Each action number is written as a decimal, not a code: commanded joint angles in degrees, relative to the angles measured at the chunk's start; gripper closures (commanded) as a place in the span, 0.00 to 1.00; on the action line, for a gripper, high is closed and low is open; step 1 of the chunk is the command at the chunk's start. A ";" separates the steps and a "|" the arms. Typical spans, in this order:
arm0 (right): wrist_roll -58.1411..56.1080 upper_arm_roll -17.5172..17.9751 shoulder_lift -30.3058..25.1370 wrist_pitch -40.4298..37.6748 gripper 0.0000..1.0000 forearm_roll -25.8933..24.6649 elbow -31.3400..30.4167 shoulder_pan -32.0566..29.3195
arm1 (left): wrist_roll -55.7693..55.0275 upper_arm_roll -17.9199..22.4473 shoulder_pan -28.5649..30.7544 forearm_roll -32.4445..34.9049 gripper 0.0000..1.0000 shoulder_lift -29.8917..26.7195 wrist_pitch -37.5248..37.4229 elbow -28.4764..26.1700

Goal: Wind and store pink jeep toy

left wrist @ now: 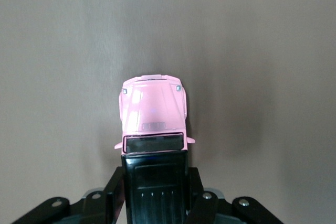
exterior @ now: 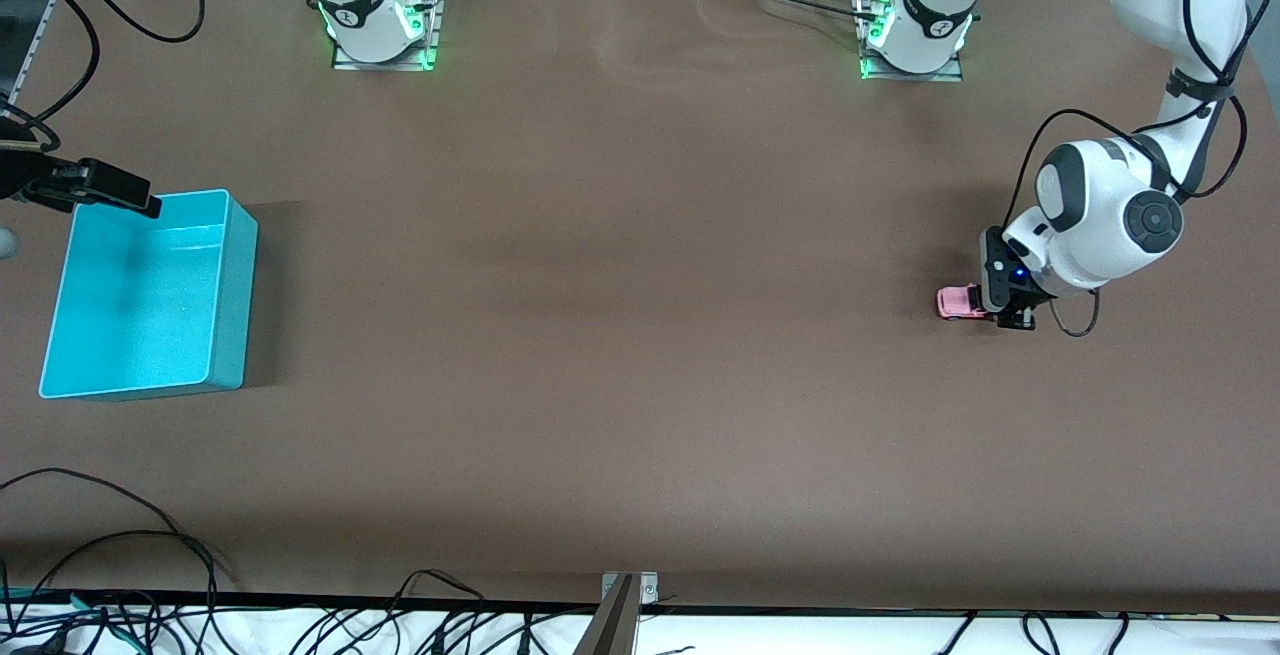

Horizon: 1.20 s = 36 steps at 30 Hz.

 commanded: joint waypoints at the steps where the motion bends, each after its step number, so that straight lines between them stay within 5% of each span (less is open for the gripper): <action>1: 0.10 0.17 0.58 -0.31 0.00 0.95 1.29 -0.18 | 3.33 3.06 0.51 -0.95 1.00 5.64 2.60 -0.33; 34: -0.17 0.00 0.58 -0.31 0.00 0.95 1.29 -0.53 | 17.14 7.11 8.33 -1.82 1.00 9.50 8.49 0.99; 36: -0.34 0.09 0.58 -0.31 0.00 0.95 1.29 -0.62 | 16.96 7.11 8.07 -1.82 0.81 9.41 8.49 1.43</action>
